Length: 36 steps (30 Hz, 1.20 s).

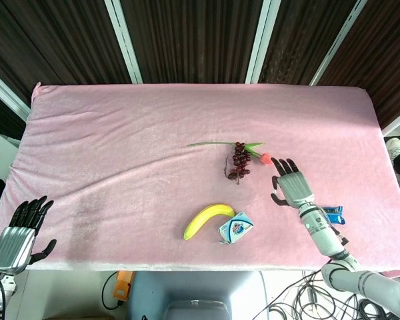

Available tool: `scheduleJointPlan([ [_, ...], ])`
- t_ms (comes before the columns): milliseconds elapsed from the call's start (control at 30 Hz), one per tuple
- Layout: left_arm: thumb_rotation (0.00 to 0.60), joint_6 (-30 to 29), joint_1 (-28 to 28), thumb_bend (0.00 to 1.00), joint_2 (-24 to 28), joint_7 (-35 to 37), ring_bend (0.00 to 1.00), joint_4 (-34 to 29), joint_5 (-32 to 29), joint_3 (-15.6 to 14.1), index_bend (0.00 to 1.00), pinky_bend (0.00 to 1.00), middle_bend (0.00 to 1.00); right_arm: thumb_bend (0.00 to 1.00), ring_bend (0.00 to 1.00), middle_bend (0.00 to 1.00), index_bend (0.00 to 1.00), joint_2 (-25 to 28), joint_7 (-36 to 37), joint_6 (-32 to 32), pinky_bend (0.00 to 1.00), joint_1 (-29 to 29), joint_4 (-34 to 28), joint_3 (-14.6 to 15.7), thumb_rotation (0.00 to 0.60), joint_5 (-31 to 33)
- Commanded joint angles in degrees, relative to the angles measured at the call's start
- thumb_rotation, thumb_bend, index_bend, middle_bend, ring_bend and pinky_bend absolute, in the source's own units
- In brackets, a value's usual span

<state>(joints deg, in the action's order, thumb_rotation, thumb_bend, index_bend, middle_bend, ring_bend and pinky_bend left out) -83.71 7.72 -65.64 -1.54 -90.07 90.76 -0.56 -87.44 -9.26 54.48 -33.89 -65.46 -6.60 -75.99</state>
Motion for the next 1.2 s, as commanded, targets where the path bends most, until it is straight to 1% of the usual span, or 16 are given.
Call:
scheduleJointPlan([
  [33,0.6,0.0,0.0,0.3,0.0,0.0,0.0,0.0,-0.1,0.0,0.0,0.02,0.0,0.49,0.0,0.04,0.7,5.9,2.4,7.7,0.0,1.6,-10.2,-1.8,0.6,-4.0],
  [133,0.6,0.1,0.0,0.3,0.0,-0.1,0.0,0.0,-0.1,0.0,0.0,0.02,0.0,0.49,0.0,0.04,0.63,9.2,3.9,10.8,0.0,2.5,-16.2,-2.5,0.6,-5.4],
  [233,0.6,0.1,0.0,0.29,-0.1,-0.1,0.0,0.0,-0.1,0.0,0.0,0.02,0.0,0.47,0.0,0.04,0.37,12.2,3.5,11.4,0.0,3.1,-20.5,-2.8,0.6,-5.0],
  [267,0.6,0.1,0.0,0.29,-0.1,-0.2,0.0,0.0,0.0,0.0,0.0,0.02,0.0,0.42,0.0,0.03,0.21,12.8,3.6,11.6,0.0,3.3,-21.4,-2.9,0.6,-4.7],
  [300,0.6,0.1,0.0,0.29,-0.1,-0.2,0.0,0.0,0.0,0.0,0.0,0.02,0.0,0.36,0.0,0.02,0.11,13.4,3.7,11.8,0.0,3.6,-22.2,-3.1,0.6,-4.5],
  [367,0.6,0.0,0.0,0.29,-0.1,-0.2,0.0,0.0,0.0,0.0,0.0,0.02,0.0,0.28,0.0,0.0,0.01,14.2,4.0,12.9,0.0,4.2,-23.4,-3.5,0.6,-4.1],
  [500,0.6,0.0,-0.1,0.29,0.0,-0.1,0.0,0.0,0.0,0.0,0.0,0.02,0.0,0.21,0.0,0.0,0.0,15.7,6.0,15.1,0.0,5.6,-24.7,-3.7,0.6,-4.4],
  [633,0.6,-0.2,-0.2,0.29,0.0,-0.2,0.0,0.0,0.0,0.0,0.0,0.02,0.0,0.21,0.0,0.0,0.0,18.3,6.5,18.9,0.0,8.5,-26.3,-2.9,0.6,-5.3],
  [700,0.6,-0.3,-0.3,0.29,0.0,-0.2,0.0,0.0,0.0,0.1,0.0,0.02,0.0,0.21,0.0,0.0,0.0,20.2,5.4,20.2,0.0,10.6,-27.7,-1.8,0.6,-4.9],
  [800,0.6,-0.6,-0.4,0.29,0.0,-0.4,0.0,-0.1,-0.1,0.1,0.0,0.02,0.0,0.21,0.0,0.0,0.0,22.8,2.6,23.9,0.0,15.0,-29.6,0.7,0.6,-4.5],
  [833,0.6,-0.7,-0.4,0.29,0.0,-0.6,0.0,0.0,-0.1,0.2,0.0,0.02,0.0,0.21,0.0,0.0,0.0,23.5,1.4,25.3,0.0,17.0,-29.9,2.2,0.6,-4.6],
  [900,0.6,-0.8,-0.5,0.3,-0.1,-0.9,0.0,0.0,-0.2,0.2,0.0,0.02,0.0,0.21,0.0,0.0,0.0,23.8,0.3,27.6,0.0,20.2,-29.6,4.6,0.6,-5.0],
  [967,0.6,-0.8,-0.5,0.3,-0.2,-1.2,0.0,0.0,-0.2,0.2,0.0,0.02,0.0,0.21,0.0,0.0,0.0,23.2,0.0,29.7,0.0,23.3,-27.6,7.1,0.6,-5.9],
  [1033,0.6,-0.7,-0.6,0.3,-0.3,-1.6,0.0,0.0,-0.5,0.3,0.0,0.02,0.0,0.21,0.0,0.0,0.0,21.9,2.0,31.2,0.0,25.4,-24.8,8.1,0.6,-6.5],
  [1100,0.6,-0.6,-0.5,0.3,-0.5,-1.7,0.0,0.0,-0.7,0.4,0.0,0.02,0.0,0.21,0.0,0.0,0.0,22.3,2.7,29.9,0.0,25.8,-24.0,9.2,0.6,-6.9],
  [1200,0.6,-0.2,-0.3,0.3,-0.6,-1.9,0.0,0.1,-1.3,0.8,0.0,0.02,0.0,0.21,0.0,0.0,0.0,22.8,5.4,29.7,0.0,25.9,-23.4,9.1,0.6,-8.1],
])
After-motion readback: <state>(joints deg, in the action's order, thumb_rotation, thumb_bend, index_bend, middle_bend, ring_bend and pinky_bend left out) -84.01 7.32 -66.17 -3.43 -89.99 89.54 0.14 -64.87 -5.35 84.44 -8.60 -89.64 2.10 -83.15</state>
